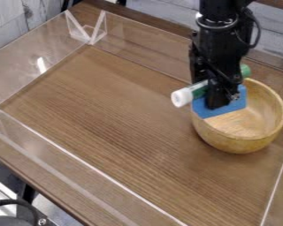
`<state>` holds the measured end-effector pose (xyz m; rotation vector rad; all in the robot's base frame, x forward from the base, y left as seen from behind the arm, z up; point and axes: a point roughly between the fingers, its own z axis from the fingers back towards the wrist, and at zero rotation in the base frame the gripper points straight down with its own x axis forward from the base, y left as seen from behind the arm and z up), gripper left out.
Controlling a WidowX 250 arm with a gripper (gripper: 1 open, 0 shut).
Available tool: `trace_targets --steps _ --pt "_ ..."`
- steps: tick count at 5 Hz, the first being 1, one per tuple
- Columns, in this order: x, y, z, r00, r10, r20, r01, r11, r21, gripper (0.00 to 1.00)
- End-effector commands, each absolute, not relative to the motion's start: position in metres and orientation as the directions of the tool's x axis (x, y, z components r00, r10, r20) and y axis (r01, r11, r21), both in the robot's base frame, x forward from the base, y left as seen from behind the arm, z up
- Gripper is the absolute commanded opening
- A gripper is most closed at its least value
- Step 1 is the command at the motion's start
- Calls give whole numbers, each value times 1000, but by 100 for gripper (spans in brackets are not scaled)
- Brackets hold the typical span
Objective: Remove the green marker from inside the brown bowl and put it on the table
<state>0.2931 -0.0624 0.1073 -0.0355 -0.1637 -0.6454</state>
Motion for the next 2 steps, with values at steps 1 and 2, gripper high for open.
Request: trace_targets --steps 1,2 --pt "298 -59 129 760 -607 233 613 788 57 0" --pt "281 -54 128 737 -635 232 640 766 64 0"
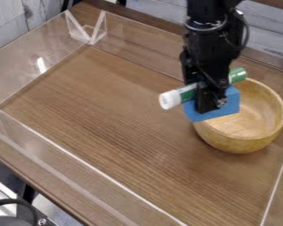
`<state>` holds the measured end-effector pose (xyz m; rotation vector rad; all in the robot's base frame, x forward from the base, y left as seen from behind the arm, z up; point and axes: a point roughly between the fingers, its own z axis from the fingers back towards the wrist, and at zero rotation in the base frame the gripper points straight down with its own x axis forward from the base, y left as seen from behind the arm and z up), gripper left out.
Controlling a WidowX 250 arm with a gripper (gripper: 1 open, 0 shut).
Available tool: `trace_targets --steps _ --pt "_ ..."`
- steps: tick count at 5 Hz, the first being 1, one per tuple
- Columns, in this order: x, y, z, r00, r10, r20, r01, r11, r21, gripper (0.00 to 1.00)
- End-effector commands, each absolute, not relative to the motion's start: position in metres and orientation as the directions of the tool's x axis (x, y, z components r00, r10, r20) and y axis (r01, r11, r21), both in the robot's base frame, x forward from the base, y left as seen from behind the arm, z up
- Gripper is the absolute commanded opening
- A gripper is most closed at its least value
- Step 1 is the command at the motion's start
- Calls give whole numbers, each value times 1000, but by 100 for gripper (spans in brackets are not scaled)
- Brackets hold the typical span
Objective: Remove the green marker from inside the brown bowl and put it on the table
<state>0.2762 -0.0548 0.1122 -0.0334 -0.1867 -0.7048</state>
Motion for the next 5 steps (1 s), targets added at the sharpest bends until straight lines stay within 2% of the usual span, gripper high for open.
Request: trace_targets --steps 1,3,5 --pt "264 -49 128 719 -656 230 660 748 69 0" --pt "234 -41 120 685 -689 236 692 717 85 0" --pt "221 -42 112 682 -683 261 684 722 104 0"
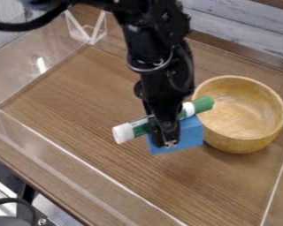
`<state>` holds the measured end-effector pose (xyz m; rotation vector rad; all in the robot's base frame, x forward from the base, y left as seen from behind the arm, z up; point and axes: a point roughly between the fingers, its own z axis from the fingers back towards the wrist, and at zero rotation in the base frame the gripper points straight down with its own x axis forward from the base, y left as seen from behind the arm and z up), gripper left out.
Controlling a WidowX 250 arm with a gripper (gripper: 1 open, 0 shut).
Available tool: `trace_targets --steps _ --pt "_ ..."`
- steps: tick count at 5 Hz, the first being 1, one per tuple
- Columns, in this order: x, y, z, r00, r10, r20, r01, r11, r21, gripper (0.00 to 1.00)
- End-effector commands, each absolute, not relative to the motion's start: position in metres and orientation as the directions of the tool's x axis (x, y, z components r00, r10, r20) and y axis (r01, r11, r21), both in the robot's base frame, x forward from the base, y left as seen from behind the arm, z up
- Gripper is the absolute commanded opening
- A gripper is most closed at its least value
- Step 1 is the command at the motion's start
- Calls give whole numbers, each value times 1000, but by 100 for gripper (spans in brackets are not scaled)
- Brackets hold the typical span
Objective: Remove the green marker from inside the brown bowl and put it on the table
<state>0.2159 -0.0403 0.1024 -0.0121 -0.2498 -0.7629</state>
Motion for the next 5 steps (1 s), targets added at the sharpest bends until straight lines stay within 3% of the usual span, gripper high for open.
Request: trace_targets --steps 1,5 --pt "218 -41 107 681 -682 268 682 723 110 0" --pt "218 -38 90 676 -678 289 678 726 118 0"
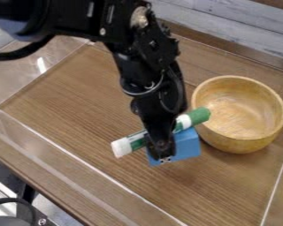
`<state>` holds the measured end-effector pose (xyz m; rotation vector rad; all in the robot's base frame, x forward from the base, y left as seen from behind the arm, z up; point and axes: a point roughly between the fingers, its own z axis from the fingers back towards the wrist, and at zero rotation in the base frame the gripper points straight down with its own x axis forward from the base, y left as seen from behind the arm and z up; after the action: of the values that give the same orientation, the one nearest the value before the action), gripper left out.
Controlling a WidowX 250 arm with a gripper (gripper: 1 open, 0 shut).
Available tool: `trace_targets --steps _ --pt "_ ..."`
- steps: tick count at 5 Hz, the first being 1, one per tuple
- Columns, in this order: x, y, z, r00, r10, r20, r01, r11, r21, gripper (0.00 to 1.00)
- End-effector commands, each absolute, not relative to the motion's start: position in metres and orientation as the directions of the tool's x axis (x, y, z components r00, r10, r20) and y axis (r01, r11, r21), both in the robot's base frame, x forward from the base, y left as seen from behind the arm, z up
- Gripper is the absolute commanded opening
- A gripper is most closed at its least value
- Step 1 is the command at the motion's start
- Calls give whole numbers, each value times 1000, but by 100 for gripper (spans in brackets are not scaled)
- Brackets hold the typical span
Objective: Remove the green marker from inside the brown bowl and put it on the table
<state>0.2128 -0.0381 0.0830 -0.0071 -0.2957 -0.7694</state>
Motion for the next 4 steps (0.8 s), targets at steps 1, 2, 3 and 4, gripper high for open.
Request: trace_targets --steps 1,2,3,4 --pt "219 -36 87 676 -677 291 677 726 116 0" --pt "220 -35 84 677 -676 292 676 727 116 0" --pt "221 -34 82 679 -674 292 674 729 115 0" --pt "223 -33 80 682 -670 293 671 733 114 0"
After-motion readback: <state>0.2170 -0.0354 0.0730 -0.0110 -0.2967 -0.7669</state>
